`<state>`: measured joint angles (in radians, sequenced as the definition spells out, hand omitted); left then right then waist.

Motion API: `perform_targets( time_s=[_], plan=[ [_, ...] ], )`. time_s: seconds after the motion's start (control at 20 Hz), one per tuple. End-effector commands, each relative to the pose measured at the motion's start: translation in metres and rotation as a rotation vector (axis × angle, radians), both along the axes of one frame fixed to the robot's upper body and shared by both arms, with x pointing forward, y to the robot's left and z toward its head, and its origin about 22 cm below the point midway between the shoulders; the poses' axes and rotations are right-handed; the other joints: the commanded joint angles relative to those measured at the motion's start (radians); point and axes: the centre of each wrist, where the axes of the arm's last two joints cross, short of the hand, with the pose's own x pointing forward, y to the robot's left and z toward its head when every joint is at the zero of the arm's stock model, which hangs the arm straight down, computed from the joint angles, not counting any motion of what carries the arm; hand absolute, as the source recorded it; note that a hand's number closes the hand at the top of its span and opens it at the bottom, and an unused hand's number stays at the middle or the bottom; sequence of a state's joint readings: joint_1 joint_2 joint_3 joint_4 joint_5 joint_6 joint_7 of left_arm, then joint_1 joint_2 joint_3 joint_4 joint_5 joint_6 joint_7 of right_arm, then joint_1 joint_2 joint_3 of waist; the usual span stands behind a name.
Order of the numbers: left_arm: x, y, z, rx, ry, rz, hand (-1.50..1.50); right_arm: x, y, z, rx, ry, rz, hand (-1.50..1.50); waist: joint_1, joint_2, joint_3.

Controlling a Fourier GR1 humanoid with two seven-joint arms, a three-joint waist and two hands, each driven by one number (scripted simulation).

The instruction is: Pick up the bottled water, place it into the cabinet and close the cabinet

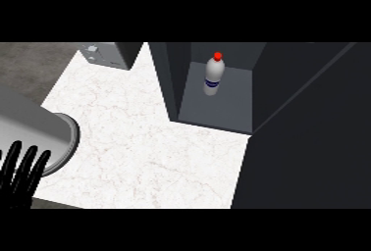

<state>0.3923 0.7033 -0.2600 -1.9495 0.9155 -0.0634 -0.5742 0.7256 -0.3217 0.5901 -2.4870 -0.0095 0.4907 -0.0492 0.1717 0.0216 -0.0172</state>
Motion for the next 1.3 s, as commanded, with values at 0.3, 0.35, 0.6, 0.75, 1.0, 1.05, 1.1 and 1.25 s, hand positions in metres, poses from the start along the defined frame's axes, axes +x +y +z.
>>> perform_targets(
  time_s=[0.3,0.35,0.6,0.75,1.0,1.05,1.1,1.25],
  plan=[
    [0.004,0.015,0.009,0.037,-0.008,-0.053,-1.50,0.013,0.021,0.014,-0.118,-0.103,0.265,1.50,0.082,0.012,-0.007],
    [0.004,0.012,0.008,0.021,-0.008,-0.067,-1.50,0.014,0.020,0.016,-0.171,-0.122,0.314,-1.50,0.077,0.008,-0.008],
    [0.006,0.015,0.012,0.030,-0.007,-0.081,-1.50,0.025,0.020,0.023,-0.184,-0.206,0.323,1.50,0.089,0.006,-0.009],
    [0.007,0.018,0.013,0.043,-0.015,-0.080,-1.50,0.030,0.022,0.022,-0.207,-0.195,0.323,1.50,0.093,0.008,-0.012],
    [0.010,0.027,0.016,0.058,-0.015,-0.069,-1.50,0.037,0.026,0.026,-0.261,-0.230,0.352,1.50,0.089,0.006,-0.013],
    [0.009,0.025,0.014,0.045,-0.010,-0.071,-1.50,0.039,0.027,0.027,-0.254,-0.240,0.354,1.50,0.085,0.008,-0.014],
    [0.009,0.027,0.014,0.053,-0.006,-0.067,-1.50,0.041,0.027,0.027,-0.261,-0.241,0.346,1.50,0.086,0.007,-0.014],
    [0.007,0.028,0.014,0.042,-0.001,-0.078,-1.50,0.045,0.029,0.028,-0.228,-0.247,0.326,1.50,0.089,0.009,-0.013]
  ],
)
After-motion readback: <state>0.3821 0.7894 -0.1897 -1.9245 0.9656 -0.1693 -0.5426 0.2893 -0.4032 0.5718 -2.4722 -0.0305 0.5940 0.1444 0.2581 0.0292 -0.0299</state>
